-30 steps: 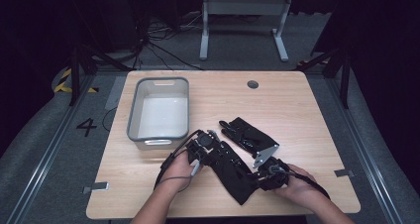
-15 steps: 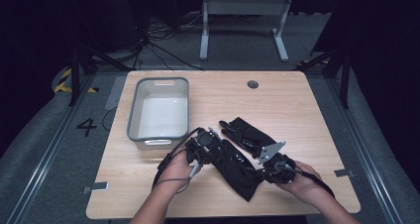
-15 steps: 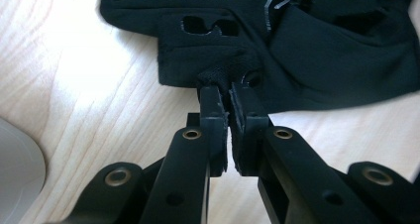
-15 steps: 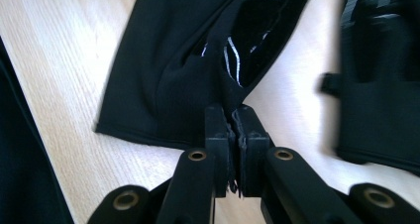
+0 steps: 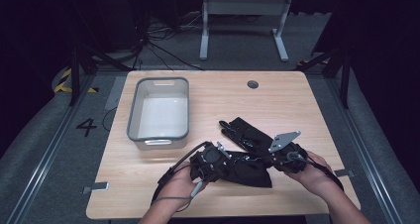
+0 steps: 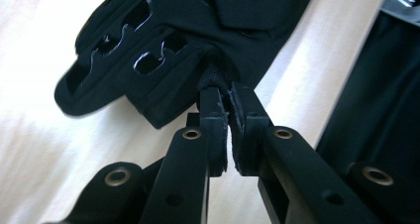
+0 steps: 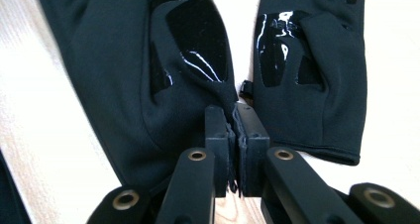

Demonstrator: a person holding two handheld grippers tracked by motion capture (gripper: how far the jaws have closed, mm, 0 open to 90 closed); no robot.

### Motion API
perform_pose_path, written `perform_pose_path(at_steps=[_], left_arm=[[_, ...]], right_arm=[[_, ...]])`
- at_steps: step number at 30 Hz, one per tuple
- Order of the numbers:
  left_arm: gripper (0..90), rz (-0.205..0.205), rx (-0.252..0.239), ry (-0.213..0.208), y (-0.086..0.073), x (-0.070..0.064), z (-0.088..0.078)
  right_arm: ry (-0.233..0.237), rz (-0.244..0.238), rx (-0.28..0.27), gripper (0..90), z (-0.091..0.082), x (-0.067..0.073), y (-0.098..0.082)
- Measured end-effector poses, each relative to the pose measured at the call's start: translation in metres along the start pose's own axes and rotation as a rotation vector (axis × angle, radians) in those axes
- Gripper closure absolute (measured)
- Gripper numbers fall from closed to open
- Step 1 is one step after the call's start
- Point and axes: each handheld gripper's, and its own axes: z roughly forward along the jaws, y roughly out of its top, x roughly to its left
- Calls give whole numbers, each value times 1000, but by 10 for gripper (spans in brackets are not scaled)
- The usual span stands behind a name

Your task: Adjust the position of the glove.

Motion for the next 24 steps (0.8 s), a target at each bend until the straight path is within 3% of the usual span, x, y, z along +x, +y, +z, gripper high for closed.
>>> perform_pose_path(at_steps=[5,14,21,24], left_arm=[[849,5,46,-45,-2,-4,15],[845,-18,86,-111,-4,5,37],[785,-14,83,-139,-5,6,33],[767,-32,40,-140,-6,10,21]], right_arm=[[27,3,19,855,6,-3,0],[60,35,76,843,30,-12,-6],[38,47,68,737,32,-15,-8],[17,55,36,735,24,-17,-8]])
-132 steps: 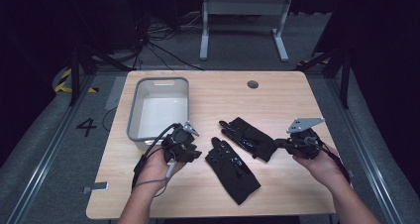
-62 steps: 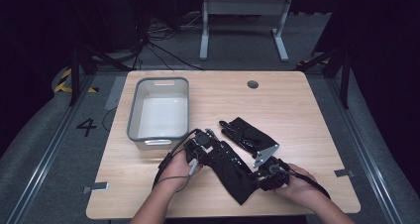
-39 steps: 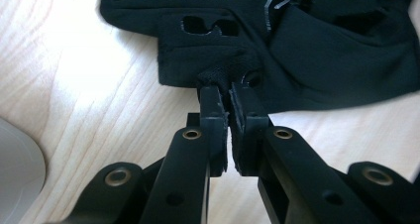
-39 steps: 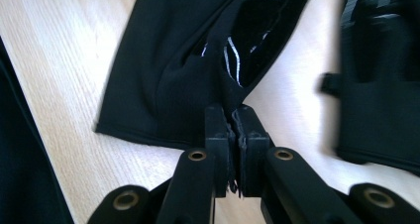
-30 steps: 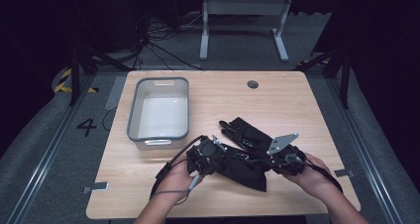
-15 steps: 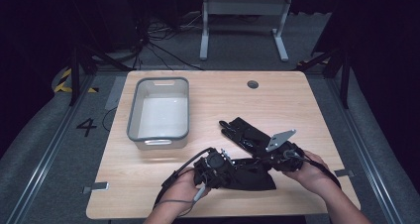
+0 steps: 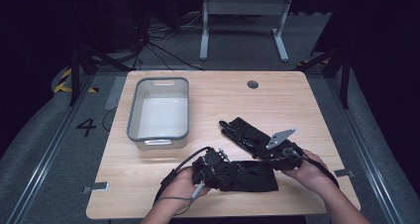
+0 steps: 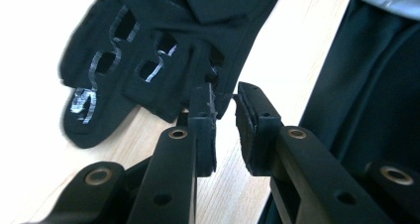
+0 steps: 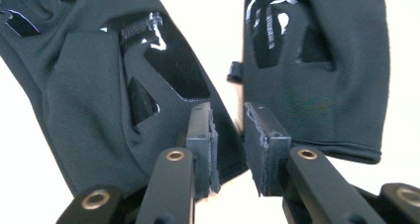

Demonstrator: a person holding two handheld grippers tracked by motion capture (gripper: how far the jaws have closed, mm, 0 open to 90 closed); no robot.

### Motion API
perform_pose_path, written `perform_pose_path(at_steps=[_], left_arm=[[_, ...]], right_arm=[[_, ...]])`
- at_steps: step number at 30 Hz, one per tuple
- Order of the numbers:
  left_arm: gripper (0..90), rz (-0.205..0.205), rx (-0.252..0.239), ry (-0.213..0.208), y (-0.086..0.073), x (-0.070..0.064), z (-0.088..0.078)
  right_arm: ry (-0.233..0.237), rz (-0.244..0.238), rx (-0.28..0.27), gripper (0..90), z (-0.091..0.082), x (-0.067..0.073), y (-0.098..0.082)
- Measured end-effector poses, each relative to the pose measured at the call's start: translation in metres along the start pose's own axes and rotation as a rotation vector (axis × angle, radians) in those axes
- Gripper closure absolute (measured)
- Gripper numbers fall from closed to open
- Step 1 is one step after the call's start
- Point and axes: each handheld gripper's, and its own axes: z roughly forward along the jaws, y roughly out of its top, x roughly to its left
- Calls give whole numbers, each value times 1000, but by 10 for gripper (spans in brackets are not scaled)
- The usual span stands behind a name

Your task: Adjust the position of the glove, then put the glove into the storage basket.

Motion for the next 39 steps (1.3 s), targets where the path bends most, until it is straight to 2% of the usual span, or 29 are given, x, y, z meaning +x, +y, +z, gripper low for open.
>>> perform_pose_path(at_steps=[1,3,5,11,17,22,24,26,39], left_arm=[[762,-8,-21,13,-1,1,-6],[755,-12,-34,18,-2,3,-9],[746,-35,-58,43,-4,6,-14],[720,-60,-100,90,-8,12,-24],[702,-79,-174,146,-11,21,-36],[681,-81,-183,166,-13,26,-38],[679,-53,-193,181,-14,28,-38],[678,-50,-197,178,-15,30,-38],[643,-55,-222,192,-23,37,-48]], right_arm=[[-8,3,-10,735,-3,-1,0],[-7,10,-17,735,-4,-1,0],[-7,25,-43,736,-10,-4,-1],[8,59,-91,735,-19,-9,-2],[18,133,-151,731,-27,-14,-5],[26,157,-175,732,-31,-18,-9],[30,180,-189,738,-34,-21,-11],[32,191,-196,742,-36,-22,-12],[33,206,-211,791,-42,-26,-12]])
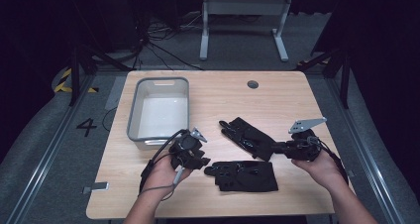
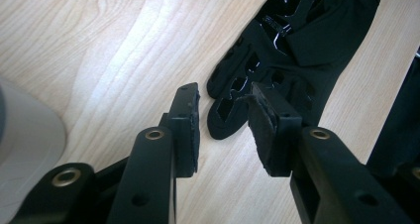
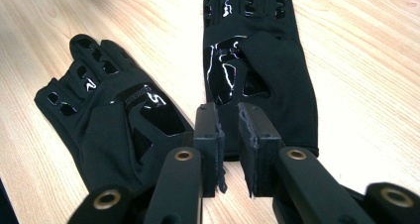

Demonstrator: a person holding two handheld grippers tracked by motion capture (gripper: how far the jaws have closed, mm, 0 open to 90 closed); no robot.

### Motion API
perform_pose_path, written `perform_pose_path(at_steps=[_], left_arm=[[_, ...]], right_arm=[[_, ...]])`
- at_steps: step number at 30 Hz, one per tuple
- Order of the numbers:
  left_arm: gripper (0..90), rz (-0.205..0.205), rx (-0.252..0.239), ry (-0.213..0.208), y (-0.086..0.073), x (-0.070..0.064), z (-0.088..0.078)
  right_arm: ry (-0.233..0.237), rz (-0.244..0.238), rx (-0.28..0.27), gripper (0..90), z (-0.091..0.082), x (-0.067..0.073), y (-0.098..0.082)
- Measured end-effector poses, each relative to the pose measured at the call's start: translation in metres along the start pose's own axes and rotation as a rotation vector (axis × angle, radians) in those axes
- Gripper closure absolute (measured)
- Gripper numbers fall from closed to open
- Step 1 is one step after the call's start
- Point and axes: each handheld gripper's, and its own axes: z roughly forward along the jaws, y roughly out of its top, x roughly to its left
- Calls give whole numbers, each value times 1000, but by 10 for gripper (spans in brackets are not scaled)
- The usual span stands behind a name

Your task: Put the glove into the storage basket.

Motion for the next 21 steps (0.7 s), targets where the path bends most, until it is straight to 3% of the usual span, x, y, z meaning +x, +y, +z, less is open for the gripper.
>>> perform_pose_path(at_steps=[7,11,16,21], left_arm=[[625,-25,2,21,-5,8,-1],[622,-39,2,23,-7,12,-2],[616,-44,0,23,-10,13,-2],[607,-47,-1,23,-12,14,-2]], right_arm=[[23,63,-39,786,7,-11,4],[28,72,-34,788,15,-18,11],[2,58,-24,777,29,-29,26],[-26,78,1,757,51,-45,41]])
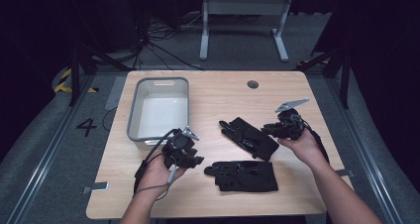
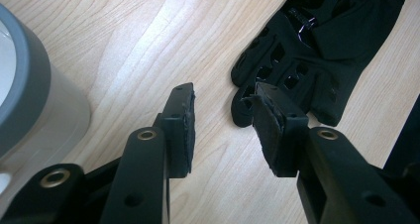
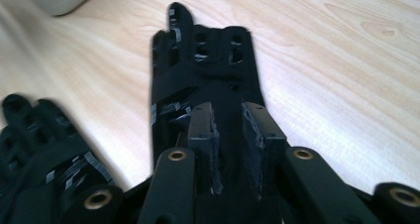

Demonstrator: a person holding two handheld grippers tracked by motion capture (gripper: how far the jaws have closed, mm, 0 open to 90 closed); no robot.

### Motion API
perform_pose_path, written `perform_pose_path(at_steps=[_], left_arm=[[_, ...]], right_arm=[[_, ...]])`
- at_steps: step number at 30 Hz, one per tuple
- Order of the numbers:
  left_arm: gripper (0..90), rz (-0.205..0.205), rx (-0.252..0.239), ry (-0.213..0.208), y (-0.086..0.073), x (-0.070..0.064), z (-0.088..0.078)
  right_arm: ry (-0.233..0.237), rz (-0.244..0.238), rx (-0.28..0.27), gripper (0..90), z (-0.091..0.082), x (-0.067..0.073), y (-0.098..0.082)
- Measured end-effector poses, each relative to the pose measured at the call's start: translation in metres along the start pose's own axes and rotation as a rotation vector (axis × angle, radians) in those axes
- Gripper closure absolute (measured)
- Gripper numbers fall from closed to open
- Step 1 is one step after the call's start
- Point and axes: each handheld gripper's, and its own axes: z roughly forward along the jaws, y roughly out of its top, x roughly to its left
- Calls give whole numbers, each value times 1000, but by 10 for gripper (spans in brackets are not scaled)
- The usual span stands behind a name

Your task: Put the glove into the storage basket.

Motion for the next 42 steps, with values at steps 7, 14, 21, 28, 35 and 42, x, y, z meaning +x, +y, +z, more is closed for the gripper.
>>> perform_pose_path(at_steps=[7,14,21,28,35,42], left_arm=[[606,0,3,-1,-1,0,1],[606,4,9,-9,0,-2,2],[606,15,15,-17,2,-5,5],[600,36,23,-30,4,-10,8],[598,36,24,-28,4,-9,8],[598,34,22,-26,4,-9,8]], right_arm=[[-13,24,60,778,23,-15,5],[-16,73,121,730,41,-26,-2],[-26,32,162,597,52,-23,-8],[-43,2,169,730,53,-16,-7],[-48,-11,170,850,50,-14,-4],[-39,-60,89,853,29,-5,3]])
